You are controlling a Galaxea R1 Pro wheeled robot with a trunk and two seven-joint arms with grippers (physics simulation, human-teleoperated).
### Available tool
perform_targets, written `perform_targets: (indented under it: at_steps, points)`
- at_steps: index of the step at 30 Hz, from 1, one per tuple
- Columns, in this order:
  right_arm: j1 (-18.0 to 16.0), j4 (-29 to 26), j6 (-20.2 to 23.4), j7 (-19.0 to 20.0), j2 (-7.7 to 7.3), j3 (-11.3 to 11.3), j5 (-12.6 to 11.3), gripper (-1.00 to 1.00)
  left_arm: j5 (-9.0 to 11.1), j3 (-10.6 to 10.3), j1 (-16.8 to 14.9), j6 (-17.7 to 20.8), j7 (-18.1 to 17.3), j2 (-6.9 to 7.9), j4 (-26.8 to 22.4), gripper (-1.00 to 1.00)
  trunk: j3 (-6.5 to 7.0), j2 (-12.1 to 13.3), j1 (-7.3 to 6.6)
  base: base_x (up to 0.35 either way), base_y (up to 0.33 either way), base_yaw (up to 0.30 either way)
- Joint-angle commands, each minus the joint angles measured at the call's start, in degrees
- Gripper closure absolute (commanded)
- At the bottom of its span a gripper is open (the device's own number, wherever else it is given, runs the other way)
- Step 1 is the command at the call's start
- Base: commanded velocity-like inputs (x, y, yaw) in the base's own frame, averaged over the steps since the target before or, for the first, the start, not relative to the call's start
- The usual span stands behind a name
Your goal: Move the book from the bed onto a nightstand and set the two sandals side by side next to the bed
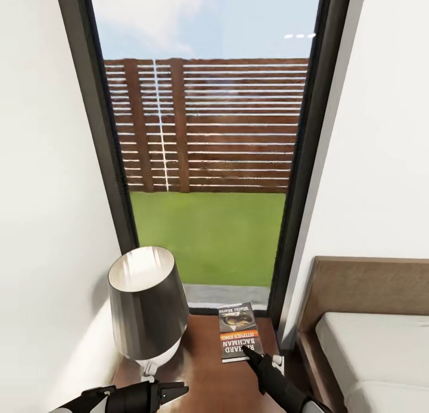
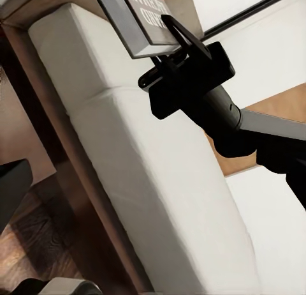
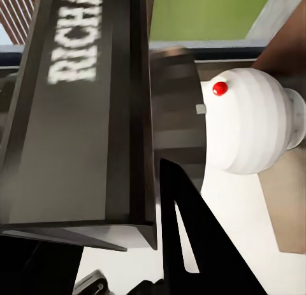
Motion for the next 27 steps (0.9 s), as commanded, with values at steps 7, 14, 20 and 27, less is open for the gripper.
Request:
perform_targets:
  at_steps: [7, 14, 20, 27]
  points:
    - [0.0, -0.7, 0.5, 0.4, -0.16, 0.4, -0.5, 1.0, 0.5, -0.5, 0.0, 0.4, -0.1, 0.01, 0.0, -1.0, -1.32, -2.9, 1.54, 0.0, 0.0, 0.0]
    - [0.0, -0.9, 0.3, 0.6, -0.44, 0.3, -0.5, 1.0, 0.5, -0.5, 0.0, 0.4, -0.1, 0.01, 0.0, -1.0, -2.58, -5.7, 3.08, 0.0, 0.0, 0.0]
    - [0.0, -0.8, 0.3, 0.5, -0.48, 0.3, -0.5, 1.0, 0.4, -0.5, 0.0, 0.4, -0.1, 0.01, 0.0, -1.0, -3.66, -8.1, 4.4, 0.0, 0.0, 0.0]
    - [0.0, -0.7, 0.4, 0.2, -0.19, 0.3, -0.5, 1.0, 0.4, -0.5, 0.0, 0.4, -0.1, 0.01, 0.0, -1.0, -4.91, -10.9, 5.94, 0.0, 0.0, 0.0]
